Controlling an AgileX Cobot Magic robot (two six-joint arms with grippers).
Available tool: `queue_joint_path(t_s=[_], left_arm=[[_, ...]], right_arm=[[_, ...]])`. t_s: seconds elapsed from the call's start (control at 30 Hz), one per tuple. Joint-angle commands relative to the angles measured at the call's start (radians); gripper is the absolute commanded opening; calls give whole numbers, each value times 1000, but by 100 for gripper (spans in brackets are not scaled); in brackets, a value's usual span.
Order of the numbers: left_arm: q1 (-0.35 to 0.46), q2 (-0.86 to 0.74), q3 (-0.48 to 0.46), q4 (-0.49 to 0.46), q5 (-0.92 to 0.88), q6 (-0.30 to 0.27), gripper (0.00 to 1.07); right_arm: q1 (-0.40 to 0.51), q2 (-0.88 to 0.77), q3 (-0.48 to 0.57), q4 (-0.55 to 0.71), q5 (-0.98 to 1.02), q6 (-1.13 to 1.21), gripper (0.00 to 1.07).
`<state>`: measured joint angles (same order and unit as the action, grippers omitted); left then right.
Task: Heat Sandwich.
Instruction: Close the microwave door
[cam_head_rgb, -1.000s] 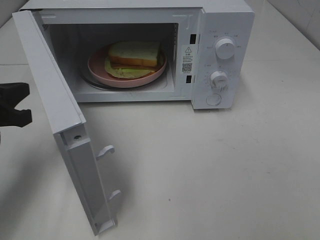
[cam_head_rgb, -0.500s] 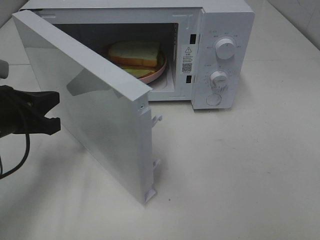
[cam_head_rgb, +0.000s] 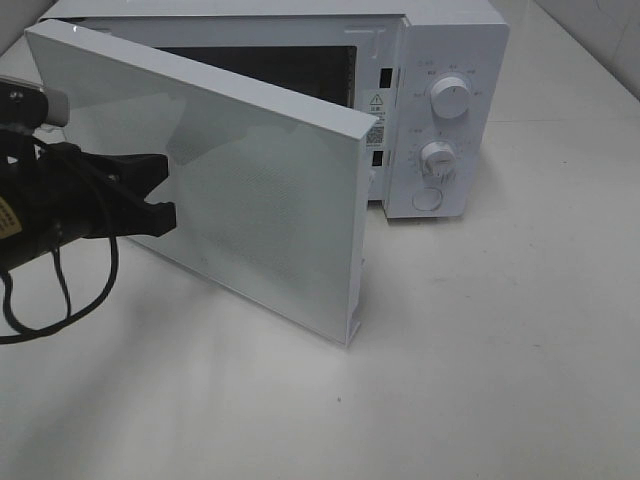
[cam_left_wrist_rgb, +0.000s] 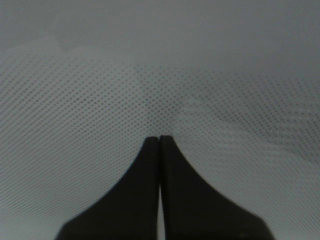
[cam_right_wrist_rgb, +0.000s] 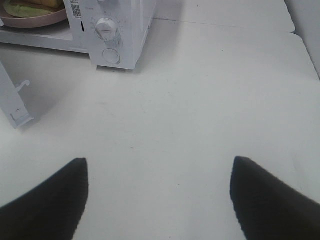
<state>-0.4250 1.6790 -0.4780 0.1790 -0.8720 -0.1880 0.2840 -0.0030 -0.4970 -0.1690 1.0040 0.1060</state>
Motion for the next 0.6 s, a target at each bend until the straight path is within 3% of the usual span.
queue_joint_path(t_s=[0.03, 0.6], left_arm=[[-42, 29, -52, -24, -1, -3, 0], [-157, 115, -214, -97, 53, -2, 0]], right_arm=[[-5, -29, 2, -3, -9, -7, 75], [-5, -29, 2, -3, -9, -7, 75]])
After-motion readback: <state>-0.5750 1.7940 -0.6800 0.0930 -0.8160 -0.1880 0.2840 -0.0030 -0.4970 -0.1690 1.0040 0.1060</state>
